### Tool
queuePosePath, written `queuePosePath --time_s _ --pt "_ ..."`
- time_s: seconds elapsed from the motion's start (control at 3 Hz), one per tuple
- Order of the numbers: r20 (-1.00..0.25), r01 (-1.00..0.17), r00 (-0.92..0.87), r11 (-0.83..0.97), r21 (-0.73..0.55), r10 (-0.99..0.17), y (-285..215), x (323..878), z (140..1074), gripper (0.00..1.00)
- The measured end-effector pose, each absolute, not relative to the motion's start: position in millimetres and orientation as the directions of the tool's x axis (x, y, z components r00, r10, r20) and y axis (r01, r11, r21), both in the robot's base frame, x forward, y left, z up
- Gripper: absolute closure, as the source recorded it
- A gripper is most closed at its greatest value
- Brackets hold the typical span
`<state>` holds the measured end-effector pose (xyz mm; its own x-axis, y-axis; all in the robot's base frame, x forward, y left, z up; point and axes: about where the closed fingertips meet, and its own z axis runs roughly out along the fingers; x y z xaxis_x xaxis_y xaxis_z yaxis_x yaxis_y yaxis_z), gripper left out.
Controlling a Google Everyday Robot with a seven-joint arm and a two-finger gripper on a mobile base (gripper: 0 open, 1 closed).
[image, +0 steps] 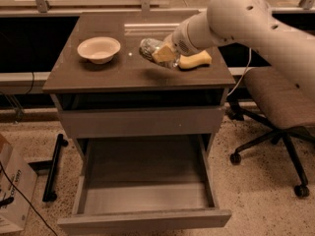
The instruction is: Pick 7up can from middle drawer and place on counter
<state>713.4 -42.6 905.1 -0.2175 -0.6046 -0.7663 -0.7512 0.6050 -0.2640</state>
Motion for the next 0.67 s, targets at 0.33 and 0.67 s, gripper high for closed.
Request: queuePosePath --time_s 0.33,0.67 --pt "-0.753 -0.729 -0.273 0.64 -0.245 -0.599 -67.4 756.9 879.2 0.75" --pt "-0.743 -0.726 -0.321 0.656 -0.206 -0.588 -80.5 789.6 849.8 0.51"
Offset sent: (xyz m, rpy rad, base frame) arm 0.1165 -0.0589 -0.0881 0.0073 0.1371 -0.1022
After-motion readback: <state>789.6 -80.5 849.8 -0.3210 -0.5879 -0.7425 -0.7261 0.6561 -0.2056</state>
